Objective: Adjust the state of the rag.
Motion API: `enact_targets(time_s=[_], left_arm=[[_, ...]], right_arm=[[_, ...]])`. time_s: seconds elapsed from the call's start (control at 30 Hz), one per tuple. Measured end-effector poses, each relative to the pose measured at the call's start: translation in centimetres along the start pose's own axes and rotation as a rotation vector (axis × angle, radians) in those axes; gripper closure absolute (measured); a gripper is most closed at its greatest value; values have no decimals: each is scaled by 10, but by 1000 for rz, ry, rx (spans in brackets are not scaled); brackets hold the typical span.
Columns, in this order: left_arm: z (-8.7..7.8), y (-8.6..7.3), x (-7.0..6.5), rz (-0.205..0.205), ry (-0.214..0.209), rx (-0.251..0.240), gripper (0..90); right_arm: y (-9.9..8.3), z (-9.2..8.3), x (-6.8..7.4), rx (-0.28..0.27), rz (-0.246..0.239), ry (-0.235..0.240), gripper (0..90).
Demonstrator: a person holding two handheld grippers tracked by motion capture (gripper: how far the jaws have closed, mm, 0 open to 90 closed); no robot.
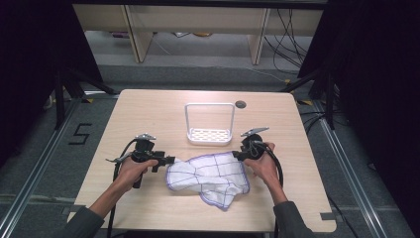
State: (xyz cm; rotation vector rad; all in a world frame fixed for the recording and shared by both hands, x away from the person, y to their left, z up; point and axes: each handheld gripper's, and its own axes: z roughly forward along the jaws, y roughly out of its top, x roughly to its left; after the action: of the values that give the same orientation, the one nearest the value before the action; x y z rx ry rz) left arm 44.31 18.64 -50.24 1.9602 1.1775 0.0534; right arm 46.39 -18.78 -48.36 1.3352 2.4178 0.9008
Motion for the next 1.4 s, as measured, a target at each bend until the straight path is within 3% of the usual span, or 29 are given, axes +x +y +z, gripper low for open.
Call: enact_targets(time_s=[0.1, 0.2, 0.23, 0.27, 0.3, 0.43, 0.5, 0.57, 0.7, 0.8, 0.87, 0.93, 1.0, 1.03, 1.07, 1.1, 1.17, 1.2, 1.3, 1.33, 1.4], left_arm=[[3, -2, -1, 24, 11, 14, 380], [5, -2, -2, 20, 12, 14, 417], [7, -3, -2, 49, 21, 26, 440], [7, -3, -2, 55, 15, 37, 456], [7, -3, -2, 55, 15, 37, 474], [11, -6, -6, 87, 20, 36, 571], [11, -6, -6, 127, 26, 40, 633], [13, -6, -8, 121, 19, 21, 707], [12, -5, -7, 182, 9, 26, 834], [11, -4, -8, 187, 4, 13, 855], [5, 0, -8, 215, 2, 12, 870], [3, 0, -10, 201, -6, -15, 872], [-4, 3, -12, 211, -17, -33, 874], [-8, 4, -11, 237, -16, -19, 875], [-8, 4, -11, 237, -16, -19, 875], [-12, 6, -15, 228, -24, -52, 876], [-15, 7, -16, 231, -23, -61, 877], [-18, 8, -18, 240, -29, -66, 877], [-30, 11, -27, 274, -40, -86, 879], [-34, 12, -30, 281, -44, -94, 879], [-39, 14, -33, 294, -56, -99, 879]], right_arm=[[3, 10, 0, 20, -11, 7, 549], [3, 15, 3, 28, -12, -5, 552], [2, 17, 5, 34, -15, -1, 574], [1, 20, 6, 16, -35, -12, 584], [1, 18, 7, 39, -32, -2, 595], [0, 18, 9, 34, -26, 6, 659], [0, 19, 8, 27, -42, 10, 698], [0, 18, 9, 24, -40, 27, 755], [-1, 15, 9, 5, -70, 48, 846], [-1, 14, 9, -9, -88, 44, 857], [0, 7, 11, -24, -94, 53, 864], [0, 3, 12, -23, -85, 56, 865], [0, -8, 13, -60, -98, 56, 867], [0, -11, 13, -82, -105, 50, 867], [0, -11, 13, -82, -105, 50, 867], [0, -22, 15, -102, -103, 60, 869], [0, -26, 16, -110, -89, 59, 869], [0, -31, 16, -102, -106, 63, 869], [0, -48, 20, -153, -106, 63, 870], [0, -54, 20, -155, -128, 63, 870], [0, -64, 23, -171, -125, 66, 871]])
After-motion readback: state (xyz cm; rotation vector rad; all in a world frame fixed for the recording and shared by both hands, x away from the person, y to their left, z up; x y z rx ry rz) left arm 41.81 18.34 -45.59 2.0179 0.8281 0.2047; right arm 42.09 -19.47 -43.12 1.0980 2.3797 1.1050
